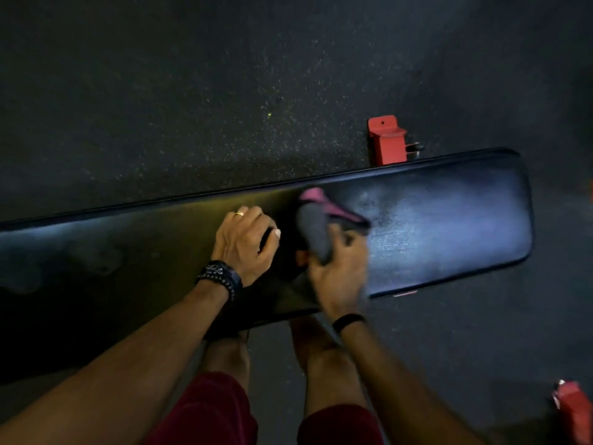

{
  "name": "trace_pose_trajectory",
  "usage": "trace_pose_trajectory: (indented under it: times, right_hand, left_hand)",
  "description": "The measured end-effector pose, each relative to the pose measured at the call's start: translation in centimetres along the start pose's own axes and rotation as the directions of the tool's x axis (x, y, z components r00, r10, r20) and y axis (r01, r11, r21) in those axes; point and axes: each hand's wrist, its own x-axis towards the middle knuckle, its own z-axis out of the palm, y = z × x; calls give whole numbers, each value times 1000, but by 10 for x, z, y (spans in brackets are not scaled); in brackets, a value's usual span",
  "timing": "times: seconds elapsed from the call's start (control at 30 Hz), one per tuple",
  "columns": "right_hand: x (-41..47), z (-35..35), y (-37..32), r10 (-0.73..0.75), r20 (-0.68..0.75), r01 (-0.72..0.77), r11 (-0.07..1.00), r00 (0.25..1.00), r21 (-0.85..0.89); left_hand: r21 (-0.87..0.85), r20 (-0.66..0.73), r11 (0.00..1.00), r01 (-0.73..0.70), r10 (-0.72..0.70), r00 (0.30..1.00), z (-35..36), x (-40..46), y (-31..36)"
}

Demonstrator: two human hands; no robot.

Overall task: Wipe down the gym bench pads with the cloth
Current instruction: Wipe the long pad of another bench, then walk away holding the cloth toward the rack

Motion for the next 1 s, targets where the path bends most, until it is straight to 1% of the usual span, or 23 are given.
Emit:
trace_pose_trajectory:
  times: [0.03, 0.07, 0.13, 0.17, 0.2, 0.23, 0.3, 0.37, 0.4, 0.47, 0.5, 0.6, 0.7, 0.83, 0.9, 1.0]
  right_hand:
    - [-9, 3, -25, -99, 138, 96, 995, 985, 31]
    - [-9, 8, -41, -152, 253, 138, 988, 955, 70]
    - [-5, -7, -67, -202, 440, 165, 979, 875, 121]
    - [-5, -26, -76, -212, 491, 171, 977, 845, 128]
    - [-6, -46, -82, -217, 500, 177, 976, 838, 127]
    - [-8, -70, -86, -205, 489, 168, 979, 848, 118]
    - [-9, -115, -89, -160, 431, 136, 987, 888, 87]
    - [-7, -161, -92, -106, 365, 91, 994, 925, 59]
    - [-4, -183, -93, -91, 328, 77, 996, 940, 55]
    - [2, -227, -96, -92, 247, 84, 996, 965, 42]
    - [6, -247, -99, -96, 198, 89, 995, 976, 40]
    - [16, -309, -108, -107, 54, 102, 992, 993, 75]
    - [23, -377, -113, -109, -105, 119, 988, 989, 95]
    - [29, -475, -111, -101, -343, 142, 985, 934, 97]
    - [29, -524, -111, -100, -440, 149, 986, 893, 80]
    - [22, -599, -108, -122, -562, 169, 985, 818, 32]
  left_hand:
    - [-9, 28, 999, 48, -47, 998, -6, -4, -1]
    - [-27, 63, 994, 110, -108, 992, -9, -5, -3]
    - [-46, 136, 965, 259, -251, 958, -40, -16, -8]
    - [-48, 170, 950, 308, -296, 940, -63, -25, -9]
    - [-36, 206, 945, 326, -312, 927, -85, -31, -8]
    - [-12, 243, 943, 332, -320, 916, -105, -36, -6]
    - [19, 359, 930, 368, -350, 865, -141, -40, -2]
    - [6, 458, 926, 377, -337, 823, -170, -31, 8]
    - [10, 494, 938, 345, -305, 814, -183, -21, 15]
    - [41, 513, 971, 234, -222, 829, -209, 5, 34]
    - [49, 497, 983, 176, -177, 850, -224, 22, 47]
    - [53, 386, 999, 2, -22, 922, -267, 79, 96]
    - [67, 319, 990, -123, 96, 943, -307, 136, 160]
    - [69, 203, 954, -291, 272, 941, -369, 195, 249]
    - [65, 150, 926, -371, 359, 921, -404, 216, 293]
    - [15, 43, 891, -454, 453, 890, -453, 236, 355]
